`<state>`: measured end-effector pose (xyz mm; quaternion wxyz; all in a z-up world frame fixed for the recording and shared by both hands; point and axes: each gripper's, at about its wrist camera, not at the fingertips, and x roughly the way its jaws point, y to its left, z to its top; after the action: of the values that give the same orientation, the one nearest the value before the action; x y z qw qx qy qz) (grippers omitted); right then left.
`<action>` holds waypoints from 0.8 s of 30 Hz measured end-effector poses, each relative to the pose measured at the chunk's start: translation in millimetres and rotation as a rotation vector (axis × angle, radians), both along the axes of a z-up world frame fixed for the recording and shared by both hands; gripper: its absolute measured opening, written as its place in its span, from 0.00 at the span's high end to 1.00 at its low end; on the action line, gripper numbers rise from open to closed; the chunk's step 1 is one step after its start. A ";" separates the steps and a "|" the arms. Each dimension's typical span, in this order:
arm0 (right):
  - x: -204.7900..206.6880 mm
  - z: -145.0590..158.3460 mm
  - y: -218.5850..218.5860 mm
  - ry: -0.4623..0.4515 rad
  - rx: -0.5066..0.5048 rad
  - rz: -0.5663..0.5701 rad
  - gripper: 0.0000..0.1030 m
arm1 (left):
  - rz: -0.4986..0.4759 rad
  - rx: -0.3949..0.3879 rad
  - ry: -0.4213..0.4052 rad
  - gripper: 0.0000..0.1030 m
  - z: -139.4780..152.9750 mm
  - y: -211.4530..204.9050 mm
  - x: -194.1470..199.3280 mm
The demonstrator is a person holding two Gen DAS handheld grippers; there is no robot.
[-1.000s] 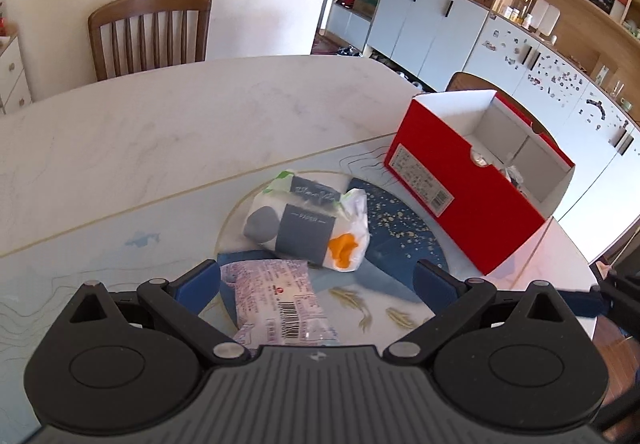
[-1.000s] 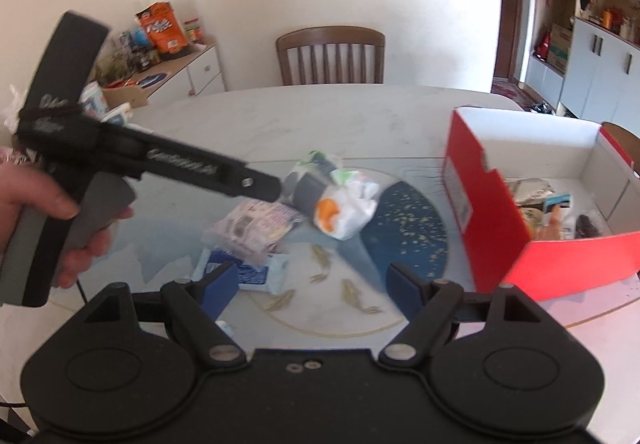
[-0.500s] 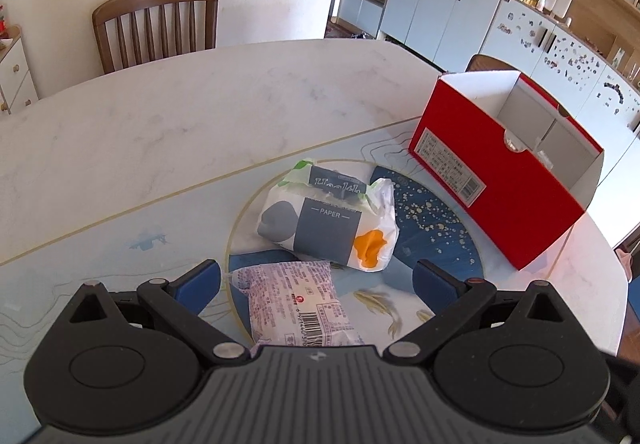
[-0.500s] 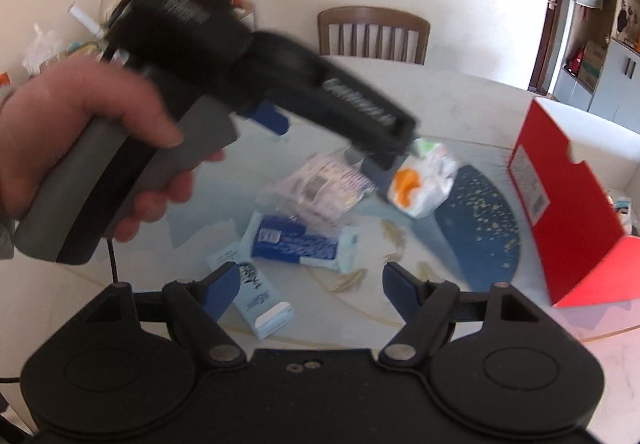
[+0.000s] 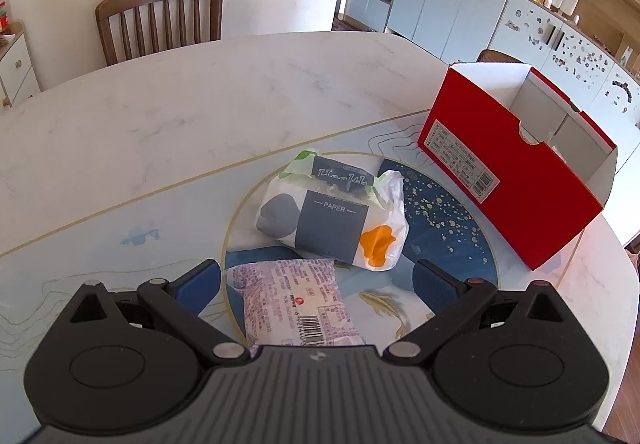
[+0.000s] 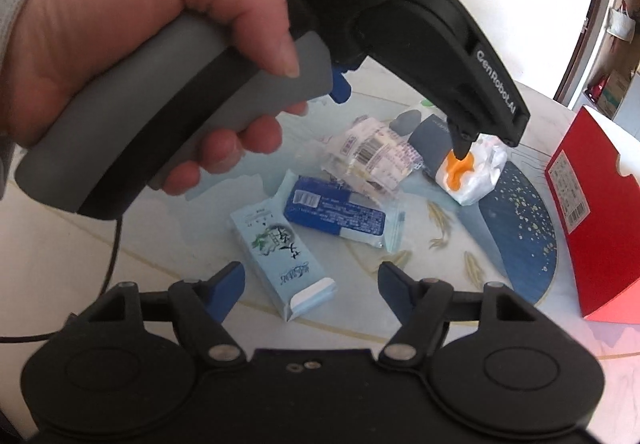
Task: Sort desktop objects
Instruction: 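Grasp the light blue carton with the right tool while the left tool grasps the purple-printed bread bag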
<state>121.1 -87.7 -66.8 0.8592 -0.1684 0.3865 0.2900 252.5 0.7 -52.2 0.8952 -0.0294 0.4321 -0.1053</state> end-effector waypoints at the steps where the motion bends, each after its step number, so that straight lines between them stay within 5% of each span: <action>1: 0.2 -2.4 0.9 0.006 -0.003 0.005 0.31 | -0.002 -0.004 0.001 0.00 -1.3 0.9 -0.2; 20: 1.3 -14.3 15.8 0.030 -0.021 0.072 0.44 | -0.027 0.009 0.063 0.01 -25.4 6.9 10.9; 24: 5.7 -13.1 13.4 0.062 -0.007 0.066 0.47 | -0.026 0.003 0.084 0.20 -29.4 9.2 13.6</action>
<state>126.9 -74.3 -79.9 0.8361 -0.1751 0.4083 0.3219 266.2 9.9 -81.6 0.8749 -0.0269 0.4698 -0.1150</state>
